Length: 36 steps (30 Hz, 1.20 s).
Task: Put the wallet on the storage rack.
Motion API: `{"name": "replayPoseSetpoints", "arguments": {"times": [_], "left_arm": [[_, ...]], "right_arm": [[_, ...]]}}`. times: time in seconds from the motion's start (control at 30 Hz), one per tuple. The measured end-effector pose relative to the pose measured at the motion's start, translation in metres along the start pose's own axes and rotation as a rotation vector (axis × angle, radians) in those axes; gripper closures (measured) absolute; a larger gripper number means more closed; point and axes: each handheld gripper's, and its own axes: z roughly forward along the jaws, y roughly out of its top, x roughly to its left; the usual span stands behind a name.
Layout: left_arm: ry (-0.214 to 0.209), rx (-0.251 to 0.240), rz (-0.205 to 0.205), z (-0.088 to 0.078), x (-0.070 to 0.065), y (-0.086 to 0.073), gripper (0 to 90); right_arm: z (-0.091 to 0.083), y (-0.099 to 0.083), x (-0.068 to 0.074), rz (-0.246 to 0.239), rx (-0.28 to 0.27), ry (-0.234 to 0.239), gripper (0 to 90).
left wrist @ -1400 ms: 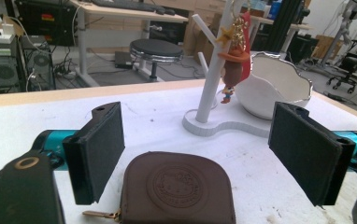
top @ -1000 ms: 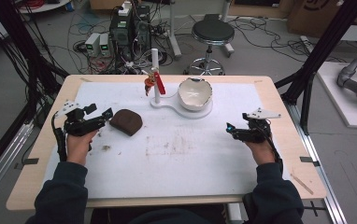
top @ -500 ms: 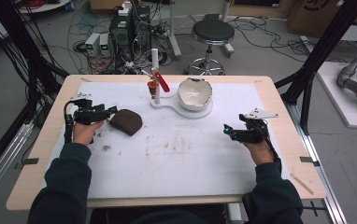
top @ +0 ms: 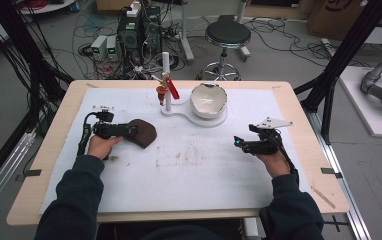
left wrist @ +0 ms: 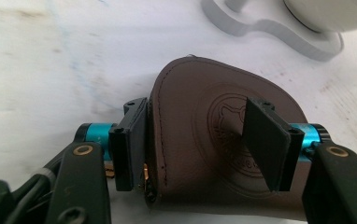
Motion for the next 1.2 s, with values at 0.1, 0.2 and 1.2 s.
{"name": "replayPoseSetpoints", "arguments": {"times": [0.1, 0.2, 1.2], "left_arm": [[-0.007, -0.015, 0.004, 0.005, -0.014, -0.006, 42.1], [-0.010, -0.018, 0.012, 0.010, -0.026, -0.010, 42.1], [-0.080, -0.008, 0.065, 0.018, -0.071, -0.015, 52.9]], "right_arm": [[0.004, 0.001, 0.003, -0.001, 0.007, 0.018, 20.1], [0.009, 0.002, 0.007, -0.006, 0.019, 0.034, 20.1], [0.084, 0.023, 0.057, 0.023, 0.111, 0.332, 20.1]]}}
